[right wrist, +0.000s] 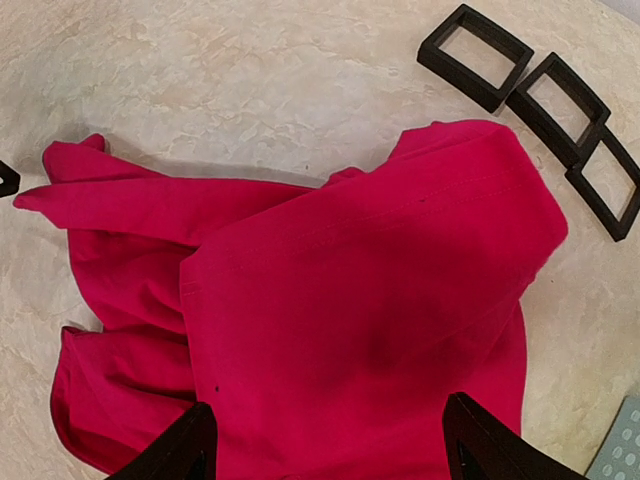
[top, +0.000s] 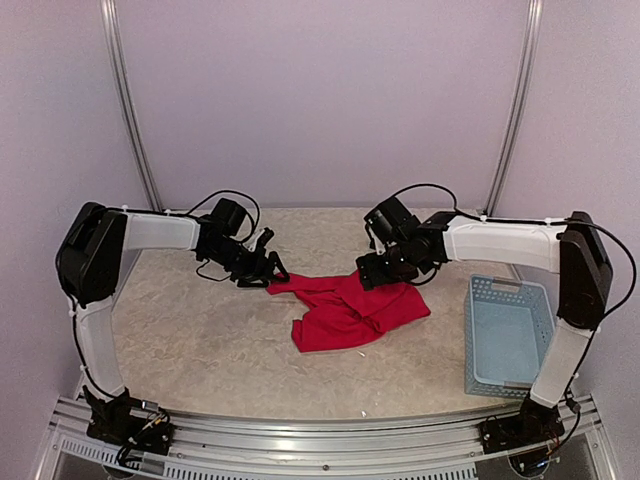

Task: Remove the brooch from the garment
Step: Pick up the crumped clothing from the center of the board.

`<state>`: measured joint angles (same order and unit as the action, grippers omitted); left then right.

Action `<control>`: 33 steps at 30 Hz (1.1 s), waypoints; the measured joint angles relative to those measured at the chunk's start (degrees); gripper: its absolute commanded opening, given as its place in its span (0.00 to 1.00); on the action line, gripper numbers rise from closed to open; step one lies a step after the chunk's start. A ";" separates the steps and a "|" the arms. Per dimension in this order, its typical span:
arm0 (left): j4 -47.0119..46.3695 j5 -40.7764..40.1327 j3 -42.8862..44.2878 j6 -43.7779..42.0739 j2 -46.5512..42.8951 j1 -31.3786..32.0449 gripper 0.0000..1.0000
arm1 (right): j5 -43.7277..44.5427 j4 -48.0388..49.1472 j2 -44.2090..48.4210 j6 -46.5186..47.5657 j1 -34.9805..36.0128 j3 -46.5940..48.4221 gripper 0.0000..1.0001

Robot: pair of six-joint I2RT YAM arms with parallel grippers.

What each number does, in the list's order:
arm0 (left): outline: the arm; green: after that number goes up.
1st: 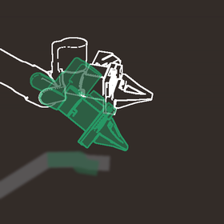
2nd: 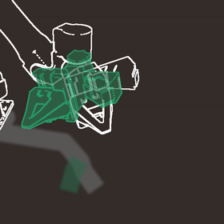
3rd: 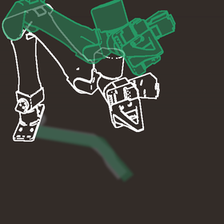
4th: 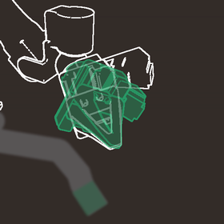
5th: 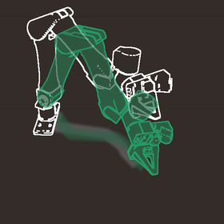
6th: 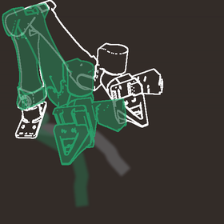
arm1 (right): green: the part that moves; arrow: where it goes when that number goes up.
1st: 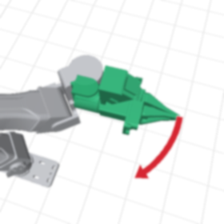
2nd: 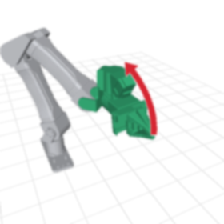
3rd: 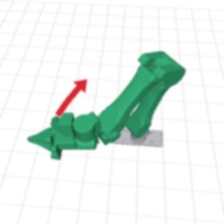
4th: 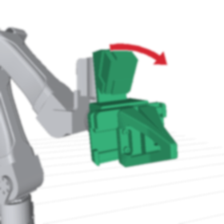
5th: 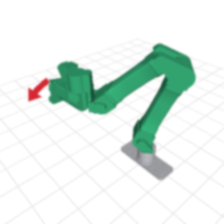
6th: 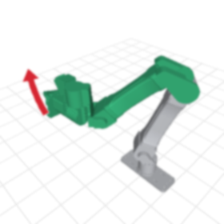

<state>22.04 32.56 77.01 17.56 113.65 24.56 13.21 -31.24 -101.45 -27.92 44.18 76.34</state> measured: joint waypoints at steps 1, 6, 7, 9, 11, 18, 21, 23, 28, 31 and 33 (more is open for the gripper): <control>0.39 -0.20 0.55 -0.13 0.66 0.42 0.76 | -0.22 0.00 -1.14 0.52 0.07 1.07 0.79; 1.51 -1.33 0.83 -0.50 1.62 1.42 0.67 | 0.61 -1.29 -6.40 1.49 0.46 6.03 0.80; 1.73 -1.46 0.87 -0.50 1.70 1.53 0.66 | 0.85 -1.68 -7.13 1.51 0.48 6.67 0.80; 1.97 -1.66 1.11 -0.46 1.97 1.64 0.62 | 1.20 -2.27 -8.22 1.60 0.55 7.58 0.80; 2.10 -2.05 1.46 -0.33 2.43 1.66 0.59 | 1.22 -2.89 -9.07 1.75 0.55 8.39 0.80; 4.35 -5.53 4.68 -0.15 5.09 3.02 0.20 | 3.85 -5.66 -10.99 1.60 0.17 11.82 0.82; 5.55 -8.35 6.14 -0.24 5.90 3.85 0.05 | 4.02 -5.79 -10.56 1.29 -0.50 12.31 0.83; 5.86 -9.90 6.14 0.04 5.88 4.13 0.00 | 3.98 -5.97 -9.70 1.20 -1.51 12.35 0.83; 6.10 -12.79 6.12 0.00 5.62 4.22 0.00 | 3.69 -7.13 -7.30 1.07 -5.20 12.66 0.84; 6.12 -13.86 6.12 0.00 4.90 4.20 0.00 | 3.34 -7.45 -5.79 1.31 -7.39 12.59 0.84; 6.12 -14.12 6.12 0.00 4.37 4.22 0.00 | 2.40 -7.28 -5.22 1.46 -8.72 12.48 0.84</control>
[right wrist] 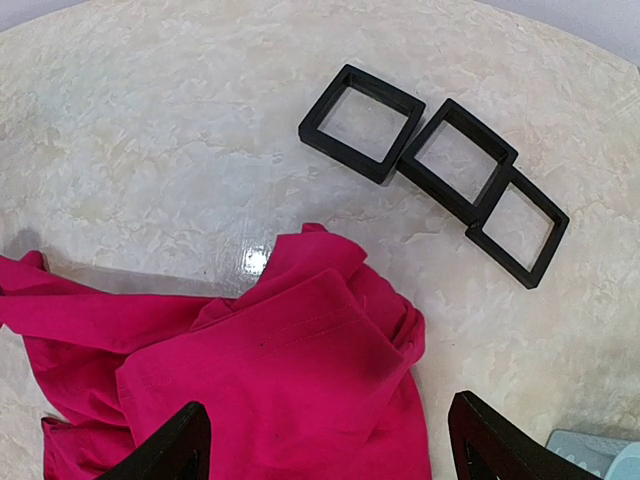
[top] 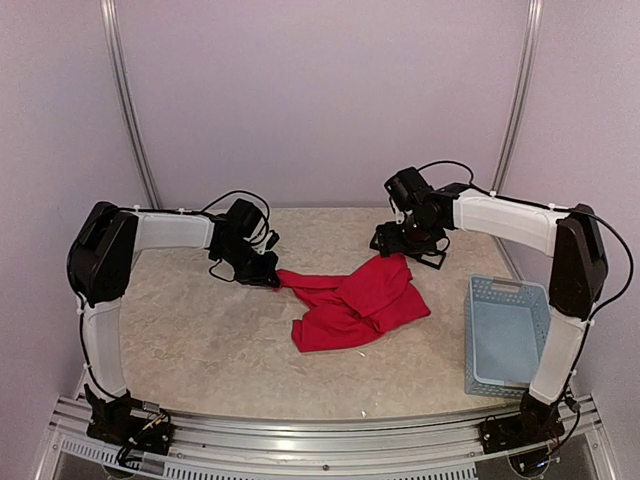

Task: Remove the brooch from the garment
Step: Pick up the crumped clothing from the center of the board.

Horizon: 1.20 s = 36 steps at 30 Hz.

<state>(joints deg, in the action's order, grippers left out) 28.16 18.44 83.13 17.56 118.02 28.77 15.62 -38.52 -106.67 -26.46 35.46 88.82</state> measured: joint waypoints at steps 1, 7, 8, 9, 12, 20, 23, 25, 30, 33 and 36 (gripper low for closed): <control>0.00 -0.15 0.00 0.00 -0.24 0.00 0.00 | -0.68 0.22 0.09 0.04 -0.72 -0.07 0.84; 0.22 -0.72 0.00 -0.04 -0.85 0.00 0.00 | -2.84 0.68 -0.87 0.39 -2.78 0.17 0.82; 0.33 -0.74 0.00 -0.04 -0.92 0.00 0.00 | -2.91 0.85 -1.46 0.48 -2.89 0.33 0.81; 0.39 -0.76 0.00 -0.04 -0.98 0.00 0.00 | -2.93 0.96 -2.05 0.55 -2.93 0.46 0.80; 0.48 -0.81 0.00 -0.07 -1.16 0.00 0.00 | -2.99 1.53 -4.52 0.74 -3.34 0.59 0.76; 1.01 -0.90 0.15 -0.31 -1.18 0.00 0.00 | -3.69 3.19 -6.97 2.82 -4.76 0.59 0.40; 1.33 -0.96 0.68 -0.35 -1.18 0.00 0.00 | -4.04 4.20 -7.06 3.85 -4.90 0.59 0.29; 1.36 -1.16 1.03 -0.48 -1.18 0.00 0.00 | -4.28 4.66 -7.23 4.33 -4.90 0.61 0.19; 1.53 -1.86 1.05 -0.50 -1.20 -0.11 0.00 | -5.09 5.70 -7.82 5.40 -4.90 0.61 0.00; 1.66 -2.49 1.05 -0.07 -1.33 -0.48 0.00 | -5.07 5.90 -7.85 5.73 -4.90 1.03 0.00; 2.05 -3.98 1.05 1.20 -2.49 -1.60 0.00 | -4.50 6.73 -7.02 5.86 -4.90 1.05 0.00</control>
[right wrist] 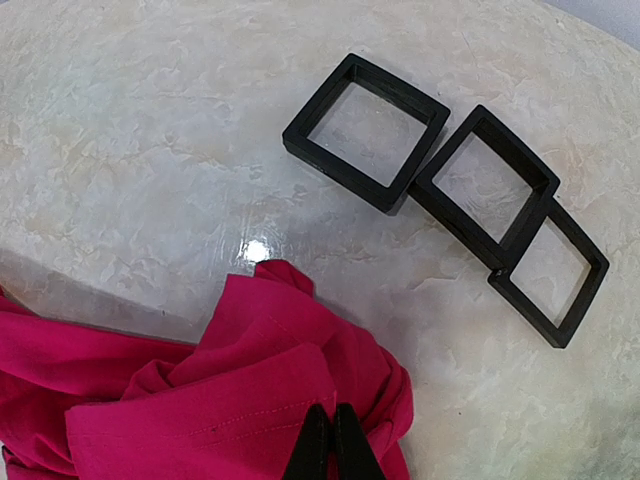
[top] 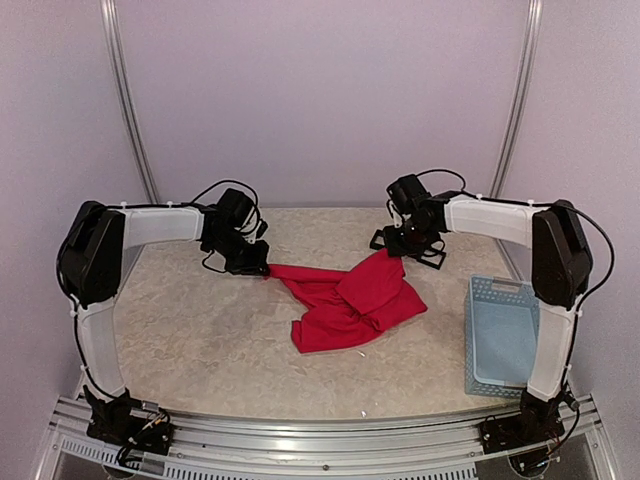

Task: Remove the brooch from the garment
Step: Pick up the crumped clothing from the center of the board, then flatten out the crumpled clothing at the center of the board.

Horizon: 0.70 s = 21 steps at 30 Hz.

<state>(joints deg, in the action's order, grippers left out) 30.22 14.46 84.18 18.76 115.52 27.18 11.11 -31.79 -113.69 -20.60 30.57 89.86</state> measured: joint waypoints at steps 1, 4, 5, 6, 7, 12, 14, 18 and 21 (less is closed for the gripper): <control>0.04 -0.66 -0.02 0.55 -0.92 -0.68 0.00 | 0.39 0.48 1.01 0.04 0.00 -0.52 0.00; 0.04 -2.97 -0.02 2.34 -5.88 -4.00 0.00 | 1.53 1.90 7.23 0.37 0.00 -3.41 0.00; -0.04 -3.52 0.00 2.73 -7.78 -5.22 0.00 | 1.75 2.54 10.40 0.61 0.00 -4.57 0.00; -0.09 -4.26 0.00 3.04 -10.19 -6.88 0.00 | 1.75 3.28 13.86 0.96 0.00 -5.57 0.00; -0.13 -4.81 0.00 3.32 -12.72 -8.70 0.00 | 1.62 4.26 17.70 1.40 0.00 -6.38 0.00; -0.13 -5.57 4.04 2.84 -25.29 -18.80 0.00 | -2.47 12.52 35.47 3.41 0.20 -7.45 0.00; 0.11 -4.76 5.81 2.12 -27.50 -20.00 0.00 | -3.93 13.79 37.64 3.65 0.46 -7.13 0.00; 0.72 -1.64 10.05 -0.55 -32.22 -22.12 0.00 | -7.52 14.93 39.95 4.02 0.72 -5.79 0.00; 1.64 0.15 12.22 -2.60 -35.12 -23.45 0.00 | -9.90 14.95 40.17 3.87 0.76 -5.60 0.00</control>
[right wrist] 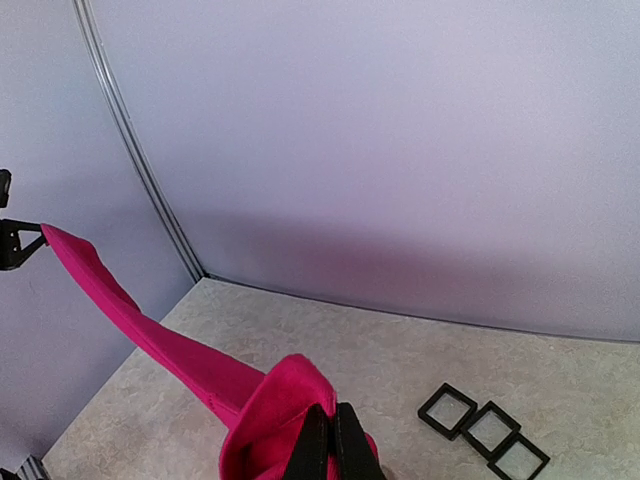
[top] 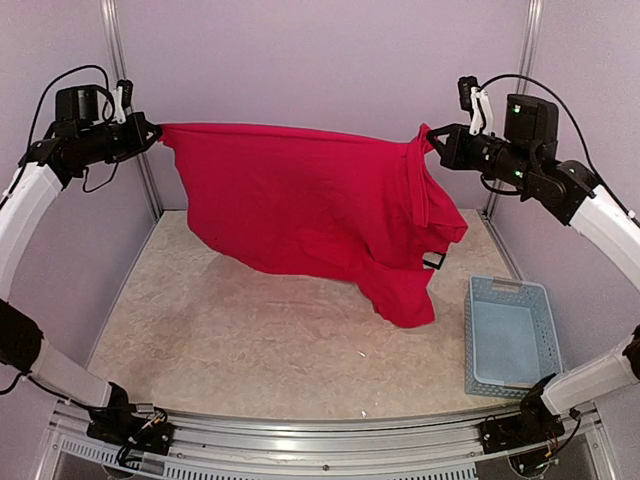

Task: Remove the brooch from the garment
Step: Flatten out the crumpled clothing at the center of the board.

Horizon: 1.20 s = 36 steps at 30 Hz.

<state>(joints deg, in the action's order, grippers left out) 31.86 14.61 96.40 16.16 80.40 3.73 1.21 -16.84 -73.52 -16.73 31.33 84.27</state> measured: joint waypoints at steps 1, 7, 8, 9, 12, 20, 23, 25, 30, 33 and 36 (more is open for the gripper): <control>0.31 0.37 0.31 -0.55 -1.09 -0.20 0.00 | -0.59 0.02 0.24 -0.09 0.00 0.00 0.00; 1.40 3.06 0.52 -2.40 -7.15 -0.66 0.00 | -4.35 -1.27 2.84 -0.24 0.00 1.97 0.00; 1.66 3.56 0.74 -2.51 -8.09 -0.76 0.00 | -5.14 -2.05 3.13 -0.26 0.00 3.15 0.00; 2.14 4.11 1.16 -2.51 -8.85 -0.85 0.00 | -5.90 -2.89 3.39 -0.26 0.00 4.50 0.00; 3.82 5.14 3.02 -2.40 -10.47 -1.11 0.00 | -8.46 -5.22 4.15 -0.52 0.00 8.24 0.00; 10.36 6.93 11.41 -0.59 -15.32 -1.16 0.00 | -16.41 -10.21 7.10 -3.45 0.00 14.47 0.00; 12.76 7.82 14.71 0.50 -15.72 -1.18 0.00 | -18.16 -10.95 7.91 -4.59 0.00 14.34 0.00; 14.32 8.35 15.76 1.27 -15.87 -1.20 0.00 | -18.38 -11.72 8.07 -5.29 0.00 13.86 0.00; 17.27 8.57 14.86 2.56 -12.59 -1.57 0.00 | -15.91 -13.86 5.95 -5.35 -0.02 13.27 0.00; 17.75 8.76 14.25 2.97 -8.24 -3.21 0.00 | -13.29 -13.73 2.49 -5.18 -0.02 13.18 0.00; 17.64 9.35 14.19 3.17 -2.29 -6.47 0.00 | -10.64 -12.46 -3.21 -5.18 0.00 13.73 0.00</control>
<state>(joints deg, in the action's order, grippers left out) 49.50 23.97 110.59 19.33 78.11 -2.74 -9.43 -29.30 -76.73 -21.91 31.33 98.00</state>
